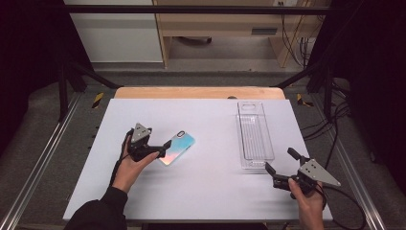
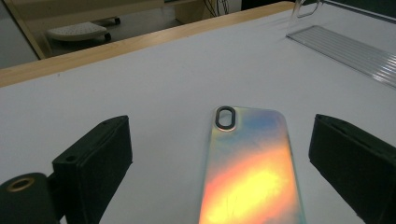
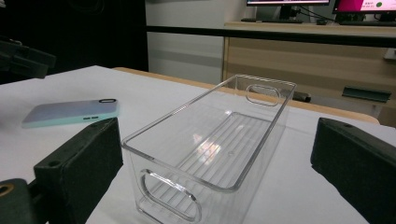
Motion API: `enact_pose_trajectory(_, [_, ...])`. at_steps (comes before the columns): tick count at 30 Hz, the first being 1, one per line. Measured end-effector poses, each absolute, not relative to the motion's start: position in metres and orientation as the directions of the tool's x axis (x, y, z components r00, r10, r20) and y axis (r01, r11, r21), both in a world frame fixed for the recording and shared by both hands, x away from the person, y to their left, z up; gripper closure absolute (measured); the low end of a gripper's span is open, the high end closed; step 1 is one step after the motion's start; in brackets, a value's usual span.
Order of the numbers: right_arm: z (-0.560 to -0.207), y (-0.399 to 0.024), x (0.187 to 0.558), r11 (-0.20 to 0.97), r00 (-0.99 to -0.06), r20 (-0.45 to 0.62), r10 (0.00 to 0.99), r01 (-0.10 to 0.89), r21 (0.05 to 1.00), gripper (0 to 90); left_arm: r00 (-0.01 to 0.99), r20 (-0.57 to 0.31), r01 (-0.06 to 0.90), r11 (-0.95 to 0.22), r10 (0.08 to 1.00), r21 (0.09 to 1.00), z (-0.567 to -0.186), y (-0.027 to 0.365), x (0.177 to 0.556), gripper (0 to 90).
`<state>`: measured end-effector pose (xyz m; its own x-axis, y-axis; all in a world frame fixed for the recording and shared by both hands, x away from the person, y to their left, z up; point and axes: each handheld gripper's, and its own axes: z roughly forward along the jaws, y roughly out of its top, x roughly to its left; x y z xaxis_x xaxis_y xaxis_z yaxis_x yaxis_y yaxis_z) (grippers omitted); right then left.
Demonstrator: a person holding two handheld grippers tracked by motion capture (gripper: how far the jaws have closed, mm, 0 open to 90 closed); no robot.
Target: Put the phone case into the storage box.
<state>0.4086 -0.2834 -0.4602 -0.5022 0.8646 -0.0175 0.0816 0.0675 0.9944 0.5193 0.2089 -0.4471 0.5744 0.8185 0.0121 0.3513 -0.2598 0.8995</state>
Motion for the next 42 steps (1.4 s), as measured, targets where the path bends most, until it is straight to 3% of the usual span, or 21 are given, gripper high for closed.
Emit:
enact_pose_trajectory(8, [-0.46,-0.284,0.409,0.068,-0.5,-0.018,0.866,0.081,0.994,2.5,0.573,0.058,0.354,-0.311,0.817,0.882,-0.452,0.202,0.533,11.2])
enact_pose_trajectory(13, [-0.46,-0.284,0.409,0.066,-0.5,-0.017,0.866,0.081,0.994,2.4,0.564,0.082,0.351,-0.329,0.822,0.877,-0.455,0.2,0.54,27.7])
enact_pose_trajectory(15, [-0.46,-0.284,0.409,0.067,-0.499,-0.017,0.867,0.083,0.994,2.3,0.558,0.094,0.353,-0.338,0.824,0.872,-0.457,0.2,0.542,30.4])
enact_pose_trajectory(22, [-0.46,-0.284,0.408,0.068,-0.501,-0.017,0.865,0.083,0.994,2.3,0.539,0.073,0.374,-0.315,0.839,0.872,-0.463,0.204,0.55,59.2])
enact_pose_trajectory(34, [-0.46,-0.284,0.407,0.066,-0.5,-0.014,0.866,0.087,0.994,2.3,0.555,0.075,0.429,-0.363,0.828,0.827,-0.469,0.198,0.563,88.1])
enact_pose_trajectory(42, [-0.46,-0.284,0.408,0.07,-0.501,-0.017,0.865,0.087,0.994,2.3,0.57,0.074,0.473,-0.4,0.818,0.785,-0.476,0.191,0.574,89.8])
